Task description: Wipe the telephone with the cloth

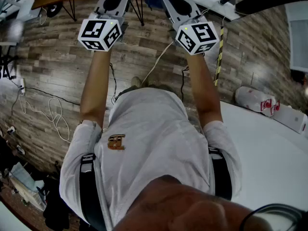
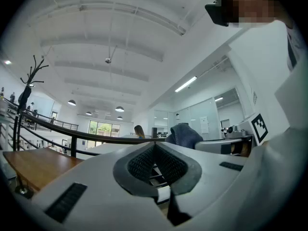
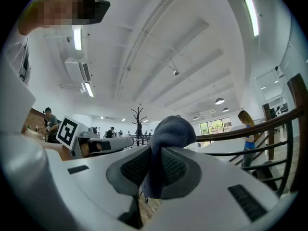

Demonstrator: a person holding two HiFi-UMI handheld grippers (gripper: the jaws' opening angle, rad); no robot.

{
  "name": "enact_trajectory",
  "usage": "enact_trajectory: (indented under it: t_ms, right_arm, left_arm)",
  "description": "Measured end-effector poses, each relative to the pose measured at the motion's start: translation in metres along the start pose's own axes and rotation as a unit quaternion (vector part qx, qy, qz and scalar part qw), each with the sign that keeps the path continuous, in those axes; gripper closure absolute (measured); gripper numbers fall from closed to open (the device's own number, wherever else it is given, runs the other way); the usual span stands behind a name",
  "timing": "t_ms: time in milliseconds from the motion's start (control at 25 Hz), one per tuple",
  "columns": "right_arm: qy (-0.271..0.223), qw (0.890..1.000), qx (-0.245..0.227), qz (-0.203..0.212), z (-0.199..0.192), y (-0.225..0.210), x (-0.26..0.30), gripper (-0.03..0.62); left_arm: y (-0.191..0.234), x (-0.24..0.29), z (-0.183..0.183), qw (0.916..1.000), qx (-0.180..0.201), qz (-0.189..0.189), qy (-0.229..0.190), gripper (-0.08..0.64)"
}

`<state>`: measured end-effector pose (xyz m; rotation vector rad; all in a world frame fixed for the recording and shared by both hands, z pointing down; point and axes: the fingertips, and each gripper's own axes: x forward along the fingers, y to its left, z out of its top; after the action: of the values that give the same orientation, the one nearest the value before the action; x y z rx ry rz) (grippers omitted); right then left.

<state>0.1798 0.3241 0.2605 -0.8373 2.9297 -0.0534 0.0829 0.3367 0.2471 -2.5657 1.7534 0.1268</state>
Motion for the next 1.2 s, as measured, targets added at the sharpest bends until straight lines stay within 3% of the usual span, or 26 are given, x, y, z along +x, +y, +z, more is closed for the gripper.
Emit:
enact_trajectory:
  t_ms: [840, 1200]
  right_arm:
    - [0.002, 1.000, 0.013, 0.014, -0.001, -0.002, 0.004, 0.522]
    - [0.008, 0.999, 0.021, 0.027, -0.009, -0.037, 0.008, 0.522]
  left_arm:
    - [0.005, 0.005, -0.004, 0.9999, 0.001, 0.006, 0.014, 0.541]
    - [0.005, 0.036, -0.015, 0.9995, 0.001, 0.022, 0.021, 0.541]
